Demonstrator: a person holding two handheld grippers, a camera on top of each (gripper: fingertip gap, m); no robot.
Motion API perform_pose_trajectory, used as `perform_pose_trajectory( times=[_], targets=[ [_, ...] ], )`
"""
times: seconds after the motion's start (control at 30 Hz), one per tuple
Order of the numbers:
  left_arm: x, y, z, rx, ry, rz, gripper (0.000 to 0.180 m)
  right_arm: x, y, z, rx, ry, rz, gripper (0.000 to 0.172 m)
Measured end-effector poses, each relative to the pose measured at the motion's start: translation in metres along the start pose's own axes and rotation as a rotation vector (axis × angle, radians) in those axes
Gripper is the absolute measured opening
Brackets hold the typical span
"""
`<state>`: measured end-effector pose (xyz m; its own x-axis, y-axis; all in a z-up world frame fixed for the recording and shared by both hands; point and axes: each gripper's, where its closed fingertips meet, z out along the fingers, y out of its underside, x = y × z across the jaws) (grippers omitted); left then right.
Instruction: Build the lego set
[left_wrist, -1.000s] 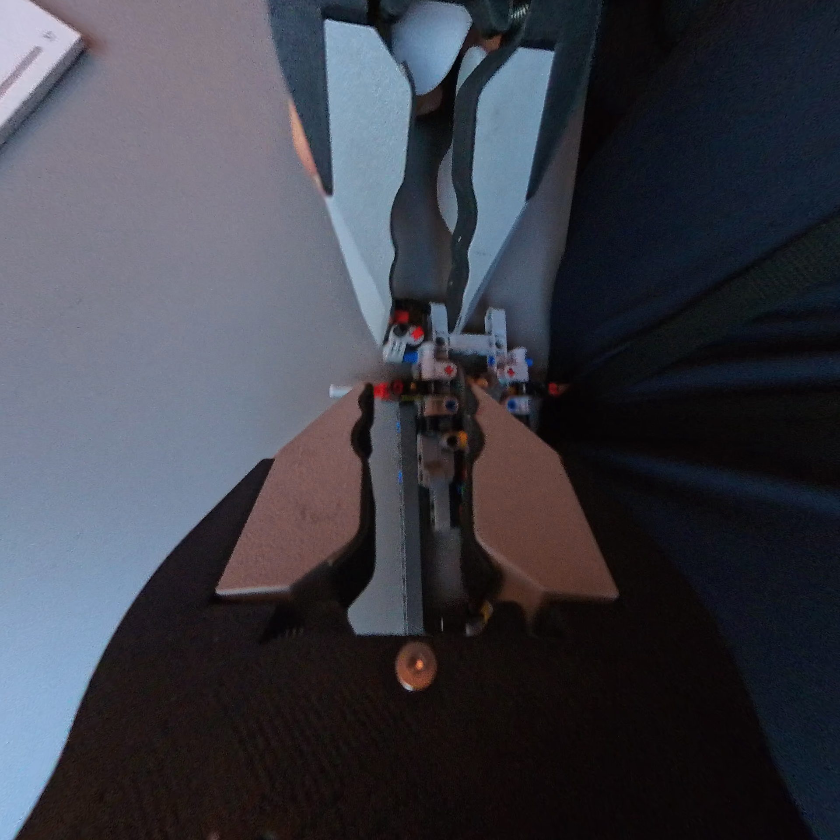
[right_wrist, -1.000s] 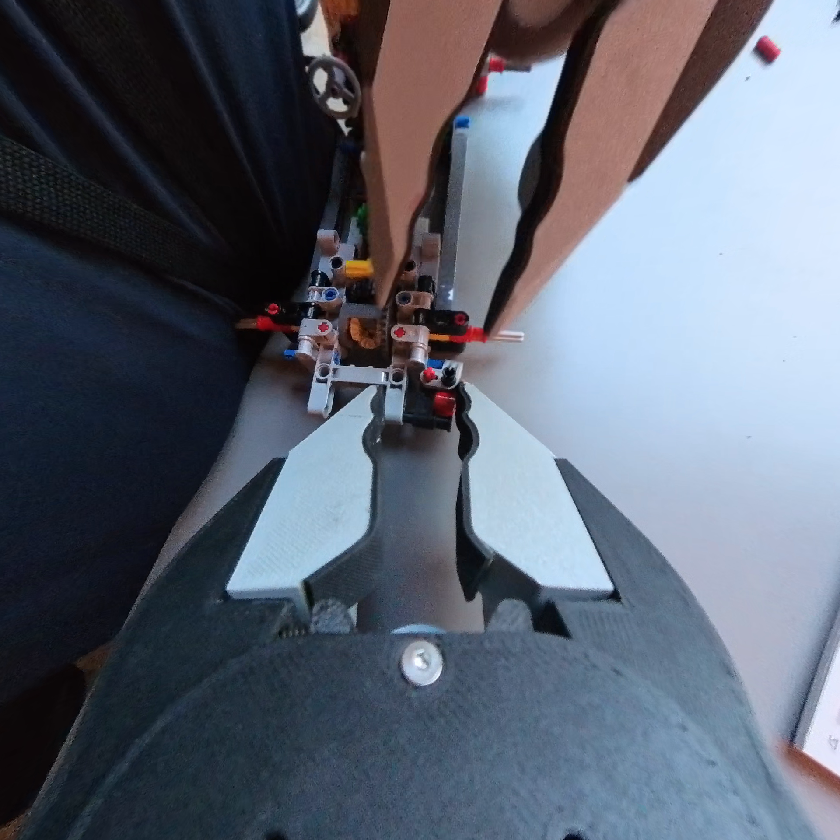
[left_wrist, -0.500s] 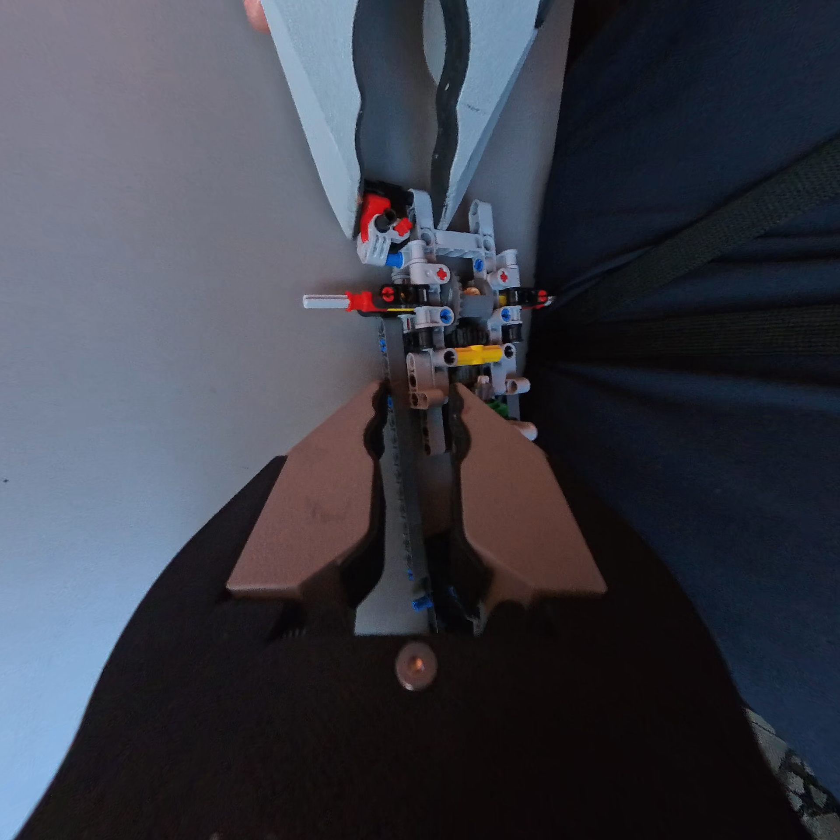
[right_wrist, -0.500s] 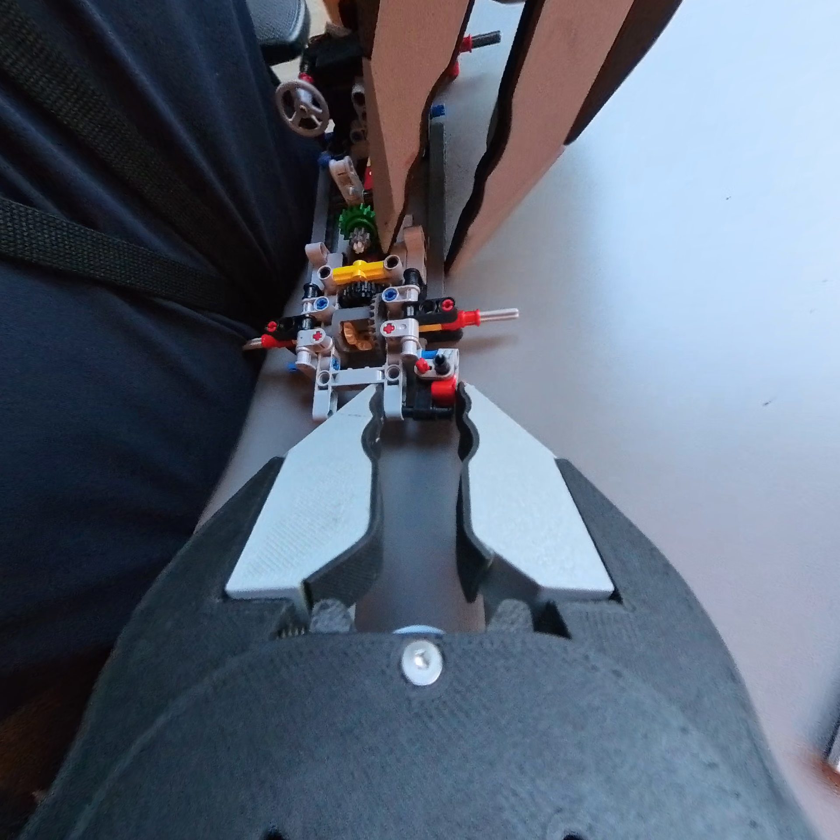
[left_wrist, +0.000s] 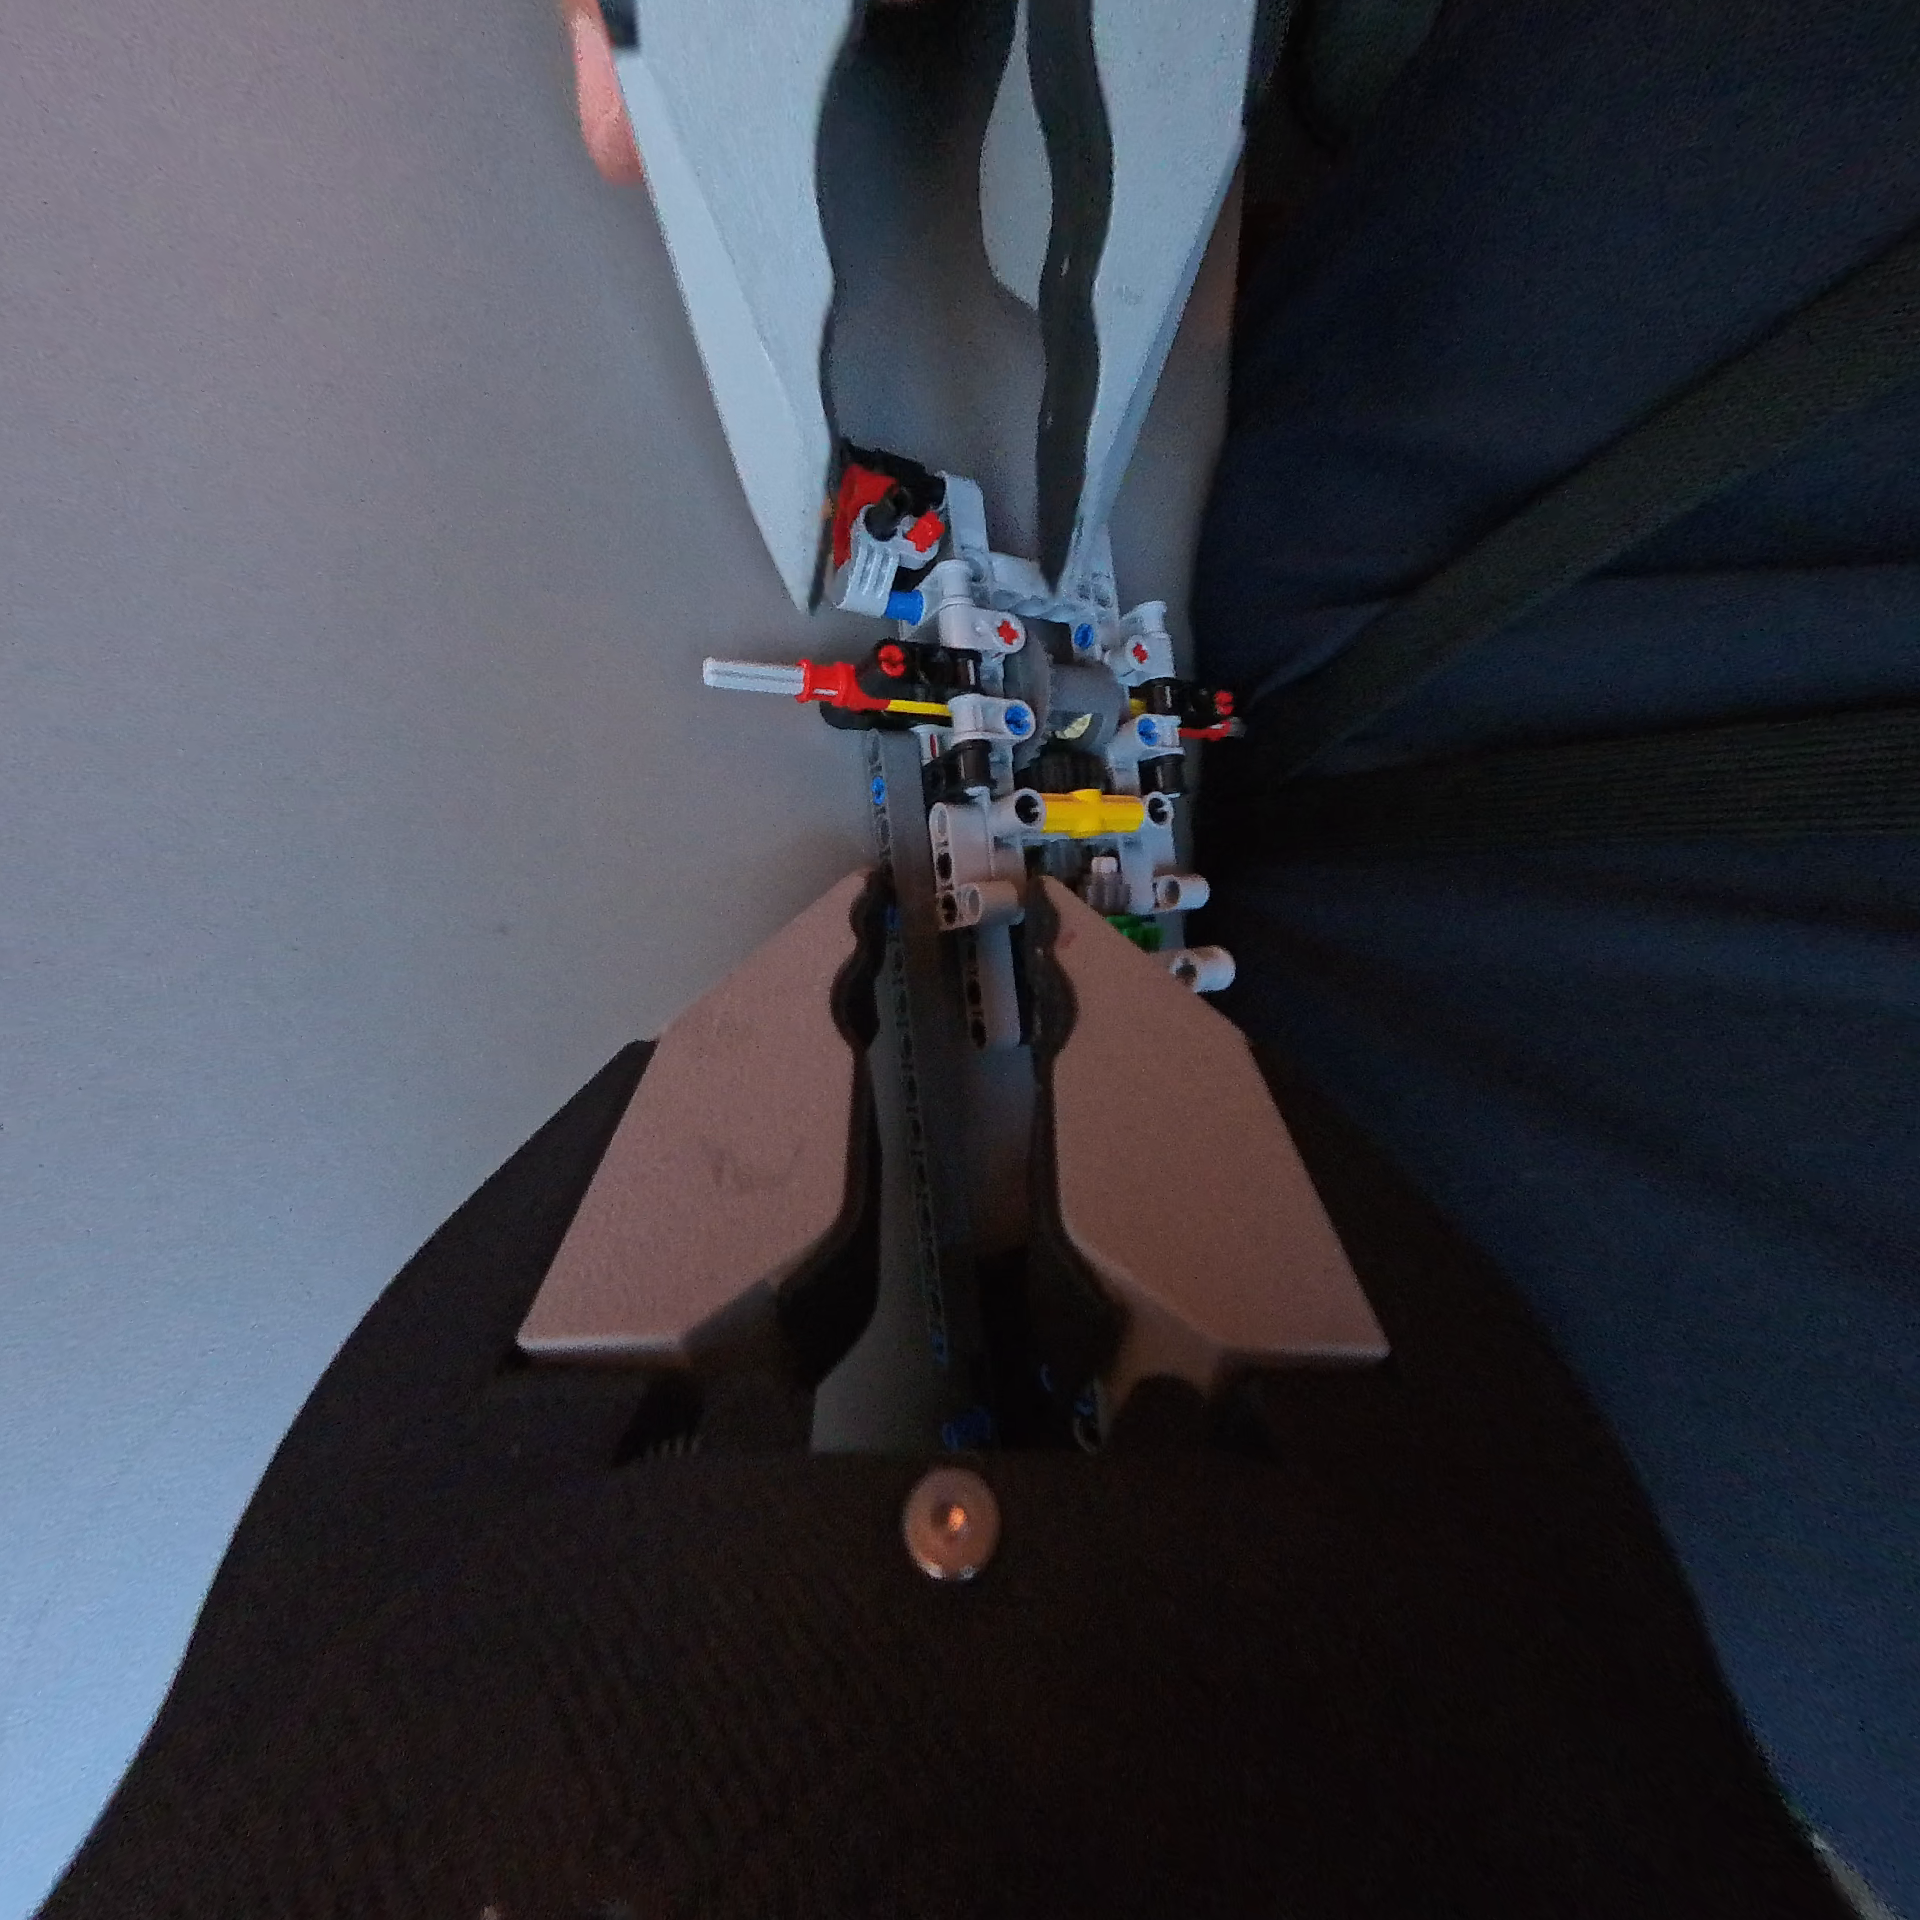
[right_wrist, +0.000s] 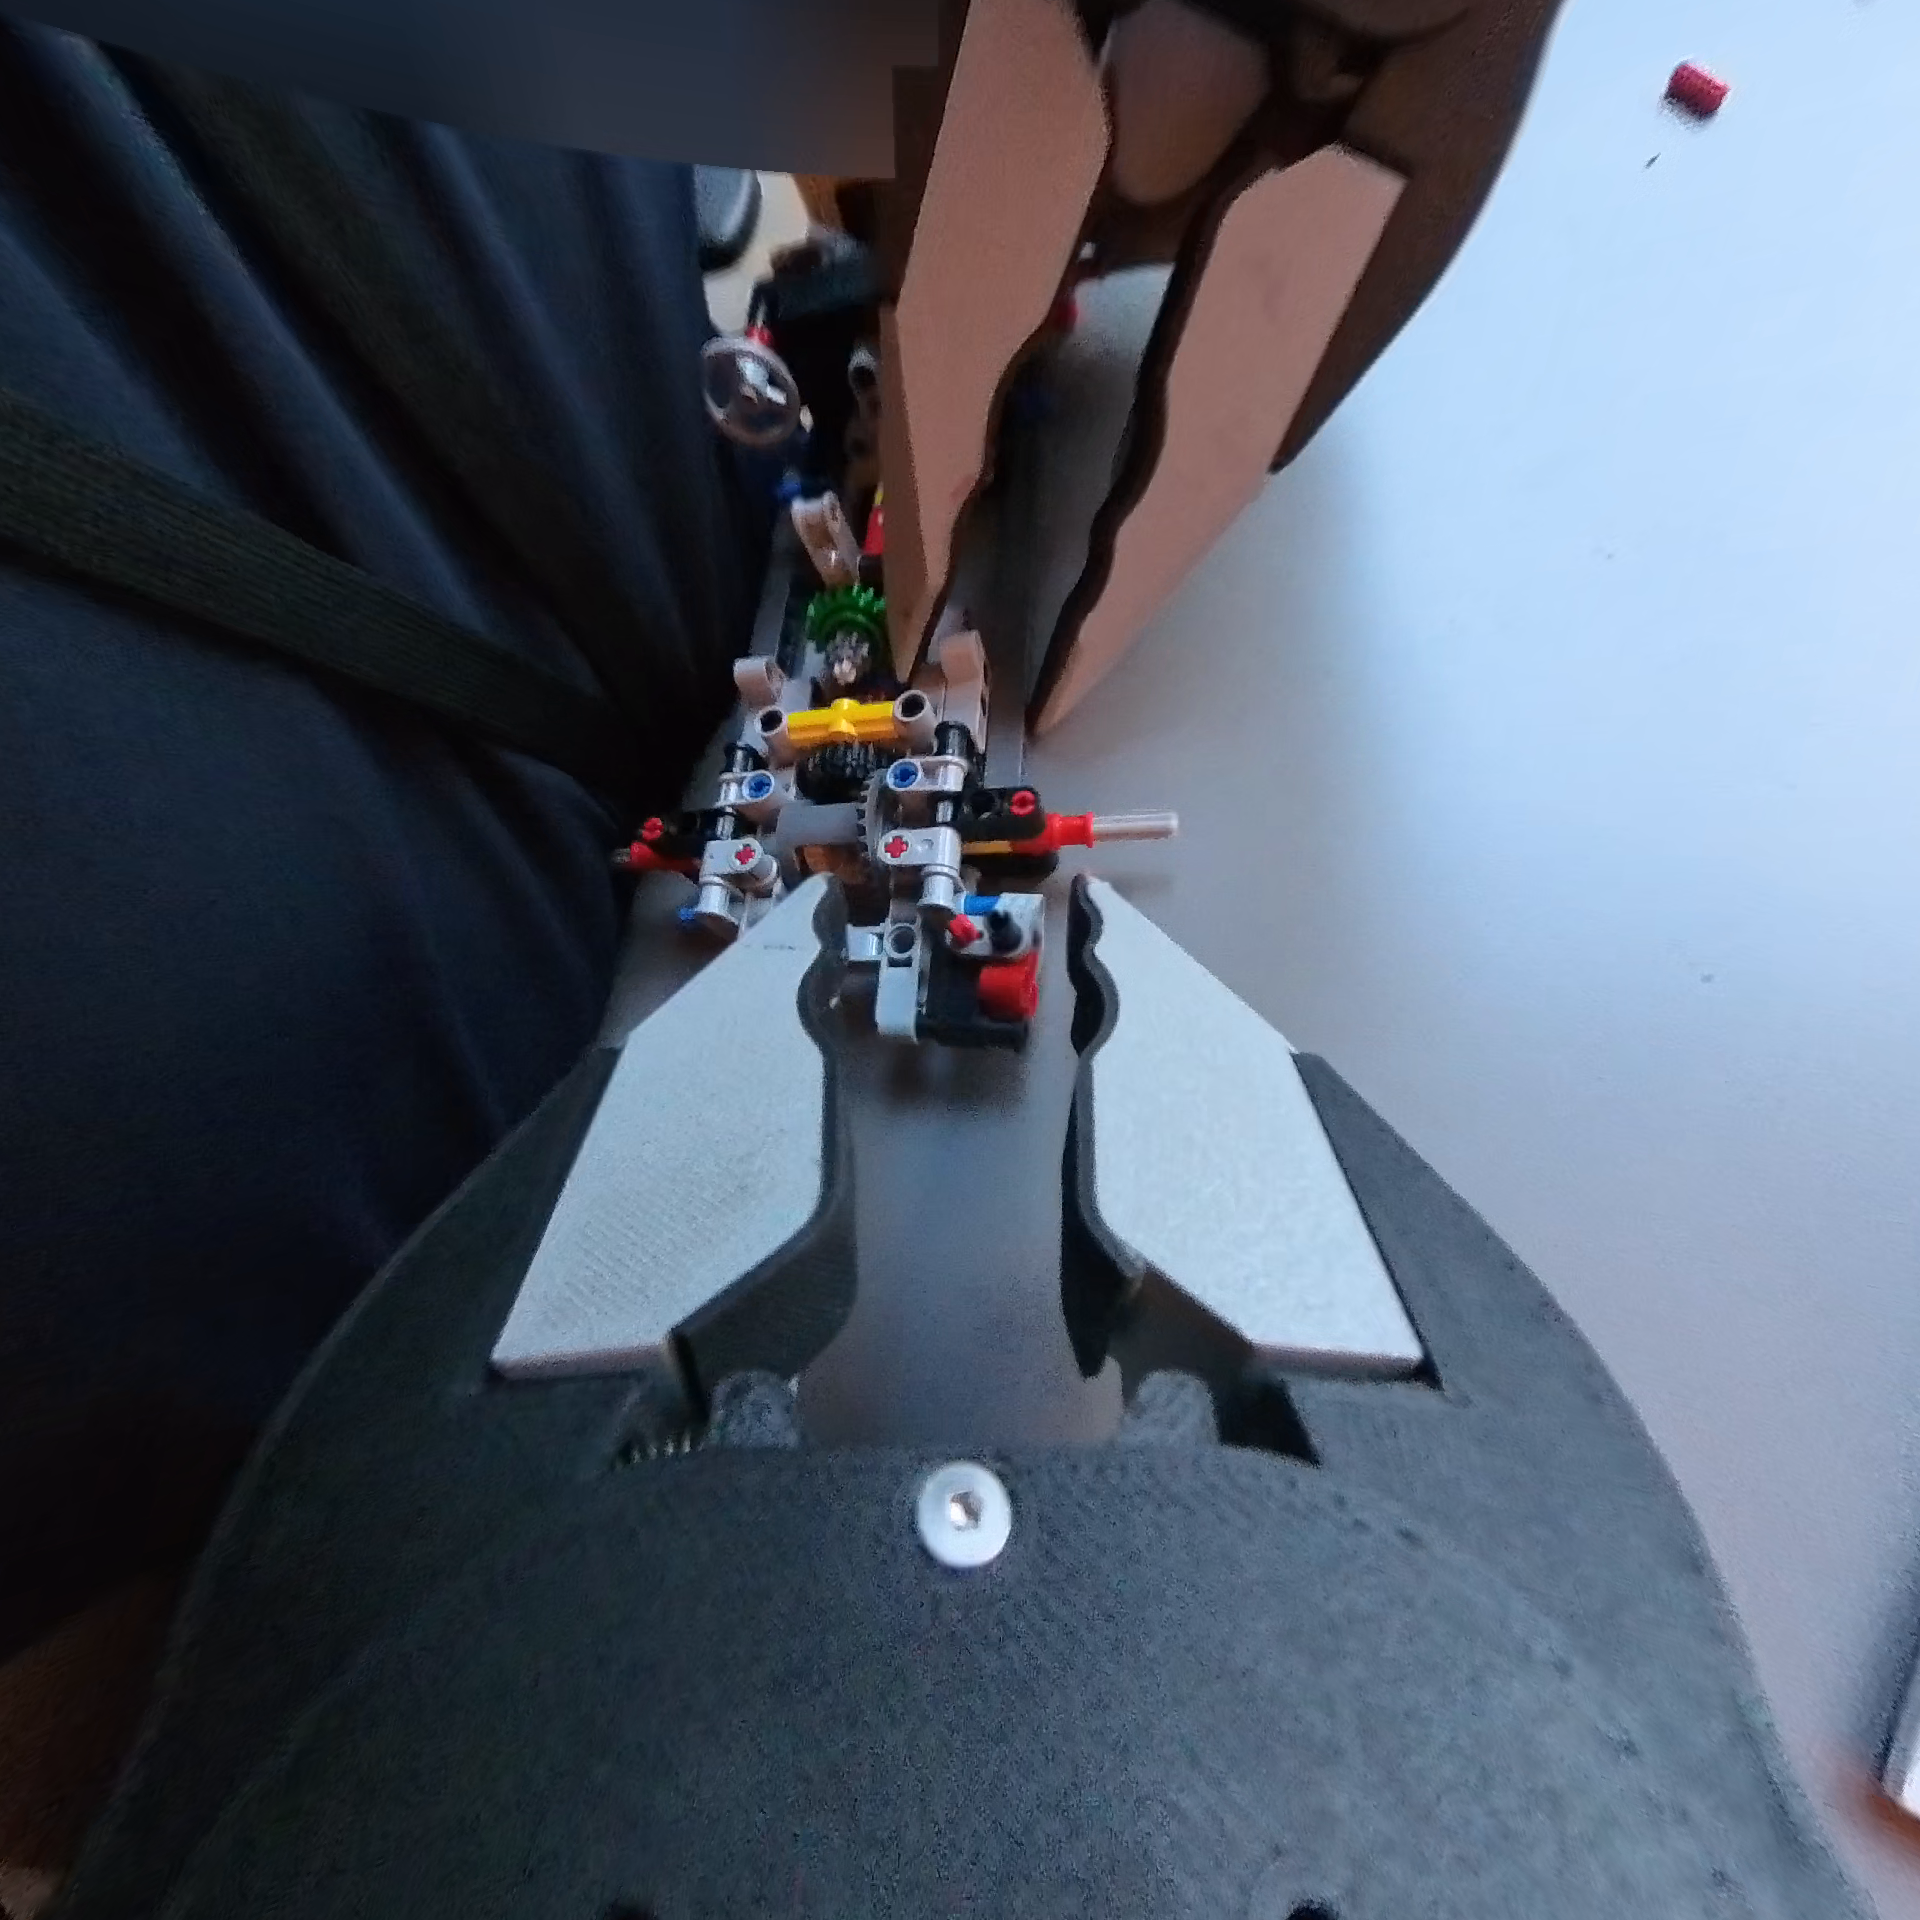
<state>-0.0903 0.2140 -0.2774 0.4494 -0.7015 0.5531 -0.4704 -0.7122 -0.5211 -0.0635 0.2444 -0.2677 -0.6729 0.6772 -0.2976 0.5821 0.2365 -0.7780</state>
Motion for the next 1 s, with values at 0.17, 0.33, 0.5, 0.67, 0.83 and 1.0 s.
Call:
perform_pose_trajectory(
  times=[0.17,0.33,0.5,0.67,0.83,1.0],
  targets=[
    [-0.001,-0.001,0.0,0.017,0.017,0.002,0.024,0.002,0.008,0.008,-0.112,0.106,-0.084,0.032],
    [0.0,-0.001,0.0,0.016,0.019,0.028,0.024,0.001,0.009,0.011,-0.152,0.199,-0.114,0.034],
    [0.004,0.0,0.003,0.014,0.027,0.039,0.023,-0.004,0.01,0.014,-0.123,0.174,-0.072,0.032],
    [0.008,0.002,0.004,-0.003,0.008,0.055,0.023,-0.014,0.01,0.019,-0.111,0.118,-0.076,0.025],
    [0.005,0.001,0.002,0.014,0.007,0.025,0.023,-0.009,0.008,0.018,-0.065,0.116,-0.017,0.026],
    [0.0,-0.001,-0.001,0.038,-0.018,0.023,0.023,-0.001,0.001,0.01,0.009,0.139,0.087,0.031]
  ],
)
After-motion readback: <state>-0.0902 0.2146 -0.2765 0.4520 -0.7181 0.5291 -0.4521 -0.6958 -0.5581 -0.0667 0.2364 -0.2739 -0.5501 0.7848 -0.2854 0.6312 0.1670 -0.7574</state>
